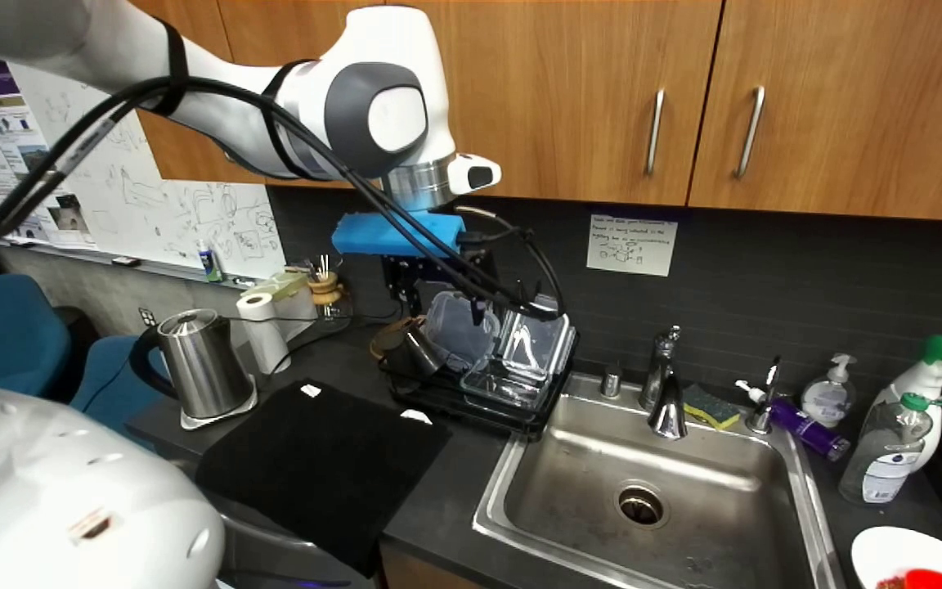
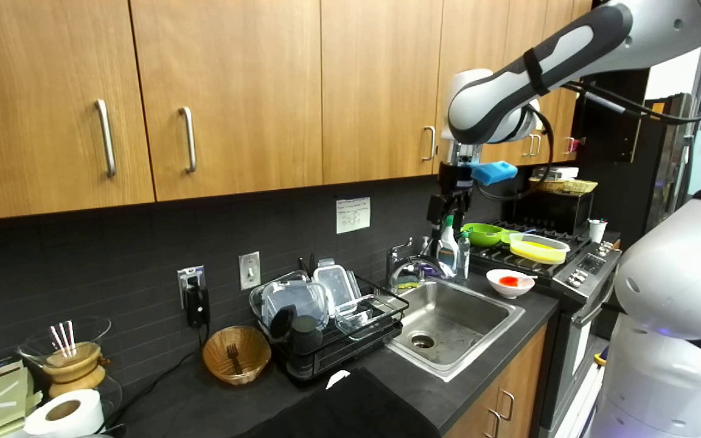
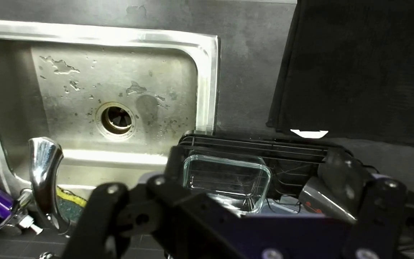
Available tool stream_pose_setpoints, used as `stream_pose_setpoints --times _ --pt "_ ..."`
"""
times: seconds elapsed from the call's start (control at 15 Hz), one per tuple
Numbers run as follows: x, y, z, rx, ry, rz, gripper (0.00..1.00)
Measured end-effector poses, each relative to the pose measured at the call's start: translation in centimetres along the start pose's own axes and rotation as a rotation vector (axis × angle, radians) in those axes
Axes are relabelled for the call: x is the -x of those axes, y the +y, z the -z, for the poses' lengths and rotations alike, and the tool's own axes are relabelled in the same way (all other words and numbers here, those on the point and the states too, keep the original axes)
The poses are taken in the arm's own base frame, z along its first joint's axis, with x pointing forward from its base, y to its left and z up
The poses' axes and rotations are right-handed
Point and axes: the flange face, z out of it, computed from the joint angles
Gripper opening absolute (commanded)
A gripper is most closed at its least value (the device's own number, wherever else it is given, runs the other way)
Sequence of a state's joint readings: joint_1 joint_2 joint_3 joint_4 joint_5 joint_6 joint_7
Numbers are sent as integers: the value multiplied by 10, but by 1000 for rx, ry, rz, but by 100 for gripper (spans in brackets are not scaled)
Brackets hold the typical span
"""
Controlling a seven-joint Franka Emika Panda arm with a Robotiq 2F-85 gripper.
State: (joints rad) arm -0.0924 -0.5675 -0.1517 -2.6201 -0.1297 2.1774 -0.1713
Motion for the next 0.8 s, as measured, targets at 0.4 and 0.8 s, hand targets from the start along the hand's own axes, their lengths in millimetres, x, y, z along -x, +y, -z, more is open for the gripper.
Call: stream_pose_setpoints --times 0.4,0.8 --pt "7 3 -30 -52 -51 53 100" --pt "8 11 -57 -84 -110 118 100"
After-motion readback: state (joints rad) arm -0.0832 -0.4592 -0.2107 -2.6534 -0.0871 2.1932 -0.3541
